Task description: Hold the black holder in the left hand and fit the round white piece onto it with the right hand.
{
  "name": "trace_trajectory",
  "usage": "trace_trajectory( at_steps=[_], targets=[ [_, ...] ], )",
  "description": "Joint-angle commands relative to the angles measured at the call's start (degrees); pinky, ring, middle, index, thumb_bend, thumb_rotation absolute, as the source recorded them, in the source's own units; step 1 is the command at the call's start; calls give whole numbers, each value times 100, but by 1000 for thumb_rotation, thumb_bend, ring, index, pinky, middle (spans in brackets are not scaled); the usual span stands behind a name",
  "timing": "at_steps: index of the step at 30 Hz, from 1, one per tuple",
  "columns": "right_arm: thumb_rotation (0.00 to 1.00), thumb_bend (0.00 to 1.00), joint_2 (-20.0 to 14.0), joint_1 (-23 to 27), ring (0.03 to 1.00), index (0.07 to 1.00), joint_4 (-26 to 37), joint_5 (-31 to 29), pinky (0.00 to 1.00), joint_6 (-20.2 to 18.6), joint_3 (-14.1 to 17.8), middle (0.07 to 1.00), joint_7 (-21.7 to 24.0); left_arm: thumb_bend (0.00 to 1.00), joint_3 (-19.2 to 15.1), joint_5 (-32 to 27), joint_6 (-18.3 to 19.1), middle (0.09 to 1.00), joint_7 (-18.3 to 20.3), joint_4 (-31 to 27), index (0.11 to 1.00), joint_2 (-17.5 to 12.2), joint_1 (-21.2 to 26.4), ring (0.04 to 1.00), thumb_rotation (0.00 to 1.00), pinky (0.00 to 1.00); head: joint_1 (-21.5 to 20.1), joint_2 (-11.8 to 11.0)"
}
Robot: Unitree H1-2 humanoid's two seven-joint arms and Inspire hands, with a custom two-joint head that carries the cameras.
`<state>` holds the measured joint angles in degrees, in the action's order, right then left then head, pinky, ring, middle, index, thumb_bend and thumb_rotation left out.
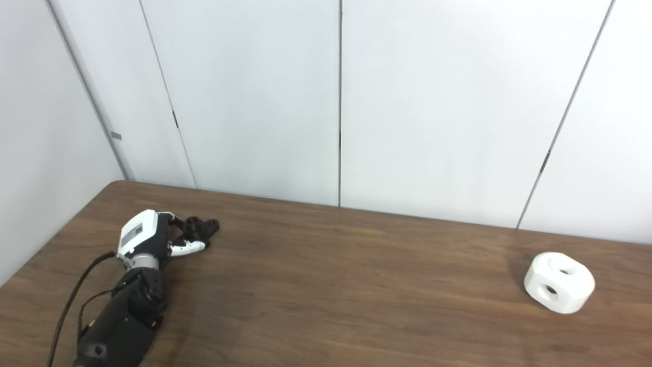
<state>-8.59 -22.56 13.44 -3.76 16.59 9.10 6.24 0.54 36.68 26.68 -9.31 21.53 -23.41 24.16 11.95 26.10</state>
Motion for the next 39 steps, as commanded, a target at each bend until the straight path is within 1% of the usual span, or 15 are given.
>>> trace_trajectory(
  at_steps=[1,6,8,16,21,27,28,29,30,32,36,39],
  targets=[
    [1000,485,32,-81,907,933,-45,25,789,-12,-2,932,-89,824,-47,139,22,808,-18,-105,605,-177,268,893,284,956,13,10],
    [1000,473,24,-78,906,935,-61,5,791,10,-1,935,-79,826,-65,171,22,805,42,-99,600,-177,261,894,277,962,13,10],
    [1000,484,22,-84,903,933,-42,10,790,-22,6,933,-85,825,-71,193,22,804,61,-106,597,-180,257,892,278,968,28,35],
    [1000,476,20,-97,905,932,34,-2,785,-105,0,933,-78,836,-29,354,21,789,-23,-110,587,-179,200,879,263,951,26,43],
    [1000,478,15,-103,906,935,26,-33,796,-43,3,933,-70,827,-64,348,21,800,38,-129,587,-175,175,882,262,961,25,57],
    [1000,491,6,-107,904,938,-6,-21,794,0,0,932,-62,815,-79,287,19,796,-28,-119,552,-163,179,882,208,967,7,72],
    [1000,490,9,-111,905,938,1,-30,794,-14,1,933,-64,643,-81,266,17,794,-39,-118,514,-160,180,885,129,975,7,72],
    [1000,490,12,-113,907,937,7,-34,795,-26,2,934,-66,585,-82,251,16,794,-45,-118,500,-159,181,887,102,981,7,72],
    [1000,490,12,-117,908,937,13,-38,795,-24,3,934,-66,556,-81,219,10,794,-61,-125,493,-157,179,889,88,984,-2,75],
    [1000,499,12,-118,909,937,22,-44,801,-23,5,936,-67,531,-76,171,0,787,-73,-122,485,-158,180,894,71,992,-2,75],
    [1000,503,15,-144,911,939,89,-34,799,-57,9,938,-74,524,-101,33,-93,776,-147,-121,482,-147,166,893,58,996,-9,85],
    [1000,501,14,-159,910,937,123,-47,801,-96,13,938,-76,522,-65,-15,-149,767,-170,-147,482,-161,145,865,50,970,-7,105]
  ],
)
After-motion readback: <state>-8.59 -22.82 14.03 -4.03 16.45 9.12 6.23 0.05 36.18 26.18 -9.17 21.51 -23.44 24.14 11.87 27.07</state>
